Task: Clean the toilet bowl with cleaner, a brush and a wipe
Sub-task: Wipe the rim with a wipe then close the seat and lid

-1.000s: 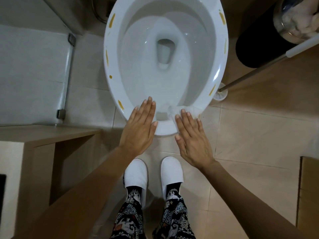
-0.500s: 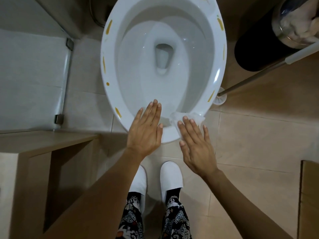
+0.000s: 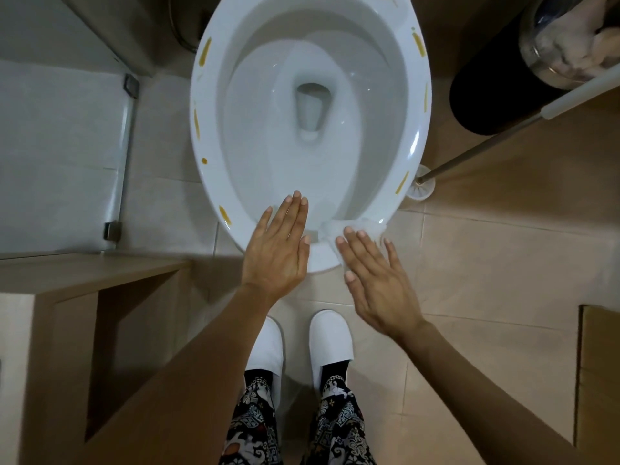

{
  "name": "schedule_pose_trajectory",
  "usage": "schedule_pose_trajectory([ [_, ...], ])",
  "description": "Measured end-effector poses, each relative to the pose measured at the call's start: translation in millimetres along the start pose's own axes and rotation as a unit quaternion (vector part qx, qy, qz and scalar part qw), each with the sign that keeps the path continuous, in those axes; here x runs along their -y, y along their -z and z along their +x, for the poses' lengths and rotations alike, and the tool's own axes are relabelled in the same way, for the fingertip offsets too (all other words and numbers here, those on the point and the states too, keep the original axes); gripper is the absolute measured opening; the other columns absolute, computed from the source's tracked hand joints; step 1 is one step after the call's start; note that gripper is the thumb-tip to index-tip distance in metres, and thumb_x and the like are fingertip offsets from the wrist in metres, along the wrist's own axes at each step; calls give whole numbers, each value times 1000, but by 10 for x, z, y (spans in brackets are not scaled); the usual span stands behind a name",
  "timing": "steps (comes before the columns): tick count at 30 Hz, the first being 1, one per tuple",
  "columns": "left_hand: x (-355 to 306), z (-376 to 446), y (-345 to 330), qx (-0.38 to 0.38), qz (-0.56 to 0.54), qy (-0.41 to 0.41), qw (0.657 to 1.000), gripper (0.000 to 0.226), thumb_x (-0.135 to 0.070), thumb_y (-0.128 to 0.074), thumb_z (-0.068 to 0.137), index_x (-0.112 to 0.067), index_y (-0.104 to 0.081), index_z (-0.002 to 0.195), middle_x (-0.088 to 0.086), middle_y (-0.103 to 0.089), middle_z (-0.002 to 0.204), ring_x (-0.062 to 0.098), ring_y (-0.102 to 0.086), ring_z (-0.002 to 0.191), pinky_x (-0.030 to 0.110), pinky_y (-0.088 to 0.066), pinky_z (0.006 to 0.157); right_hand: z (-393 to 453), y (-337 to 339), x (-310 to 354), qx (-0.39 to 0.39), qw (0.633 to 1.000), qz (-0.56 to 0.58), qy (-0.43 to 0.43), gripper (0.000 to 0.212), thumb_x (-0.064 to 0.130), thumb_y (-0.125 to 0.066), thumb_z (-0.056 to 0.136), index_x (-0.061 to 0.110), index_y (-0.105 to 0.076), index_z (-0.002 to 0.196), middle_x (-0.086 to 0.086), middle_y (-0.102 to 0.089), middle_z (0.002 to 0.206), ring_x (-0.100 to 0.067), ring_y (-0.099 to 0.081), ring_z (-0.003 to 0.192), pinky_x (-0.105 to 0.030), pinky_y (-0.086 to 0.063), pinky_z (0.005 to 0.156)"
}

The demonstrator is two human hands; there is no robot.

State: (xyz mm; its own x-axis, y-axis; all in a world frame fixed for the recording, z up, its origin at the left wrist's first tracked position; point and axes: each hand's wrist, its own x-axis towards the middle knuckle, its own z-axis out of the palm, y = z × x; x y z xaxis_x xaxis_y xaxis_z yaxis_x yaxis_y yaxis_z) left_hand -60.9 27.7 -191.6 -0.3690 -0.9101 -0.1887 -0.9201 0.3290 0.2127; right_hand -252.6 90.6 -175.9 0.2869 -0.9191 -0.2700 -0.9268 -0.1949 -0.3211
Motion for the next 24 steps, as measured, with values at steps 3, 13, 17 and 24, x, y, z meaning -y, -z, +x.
schedule_pose_trajectory([
  [3, -9, -1, 2, 3, 6, 3, 1000, 57, -29, -20, 96, -3, -30, 146, 11, -30, 153, 21, -29, 141, 36, -13, 115, 94, 73, -125, -10, 1000, 0, -23, 57, 38, -8, 103, 15, -25, 152, 0, -20, 159, -13, -13, 148, -40, -6, 121],
  [13, -4, -4, -8, -3, -2, 3, 1000, 56, -27, -17, 96, -4, -29, 146, 10, -29, 153, 20, -27, 142, 37, -15, 116, -68, -111, 345, -3, 998, 48, -32, 58, 39, -6, 102, 15, -23, 152, -1, -17, 160, -15, -10, 149, -40, -5, 121],
  [17, 1, 1, -8, -9, -6, 0, 1000, 56, -25, -22, 95, -3, -32, 146, 10, -31, 152, 20, -29, 141, 37, -16, 115, 32, -1, 67, -21, 999, 22, -40, 56, 37, -6, 103, 16, -26, 151, 2, -21, 157, -12, -16, 147, -42, -6, 119],
  [24, 8, 6, -18, -3, -4, 0, 1000, 56, -26, -21, 95, -4, -29, 146, 9, -29, 153, 19, -28, 142, 36, -14, 115, 95, 43, 3, -29, 995, 49, -87, 59, 41, -7, 102, 15, -21, 153, 1, -16, 159, -13, -7, 148, -33, 5, 120],
])
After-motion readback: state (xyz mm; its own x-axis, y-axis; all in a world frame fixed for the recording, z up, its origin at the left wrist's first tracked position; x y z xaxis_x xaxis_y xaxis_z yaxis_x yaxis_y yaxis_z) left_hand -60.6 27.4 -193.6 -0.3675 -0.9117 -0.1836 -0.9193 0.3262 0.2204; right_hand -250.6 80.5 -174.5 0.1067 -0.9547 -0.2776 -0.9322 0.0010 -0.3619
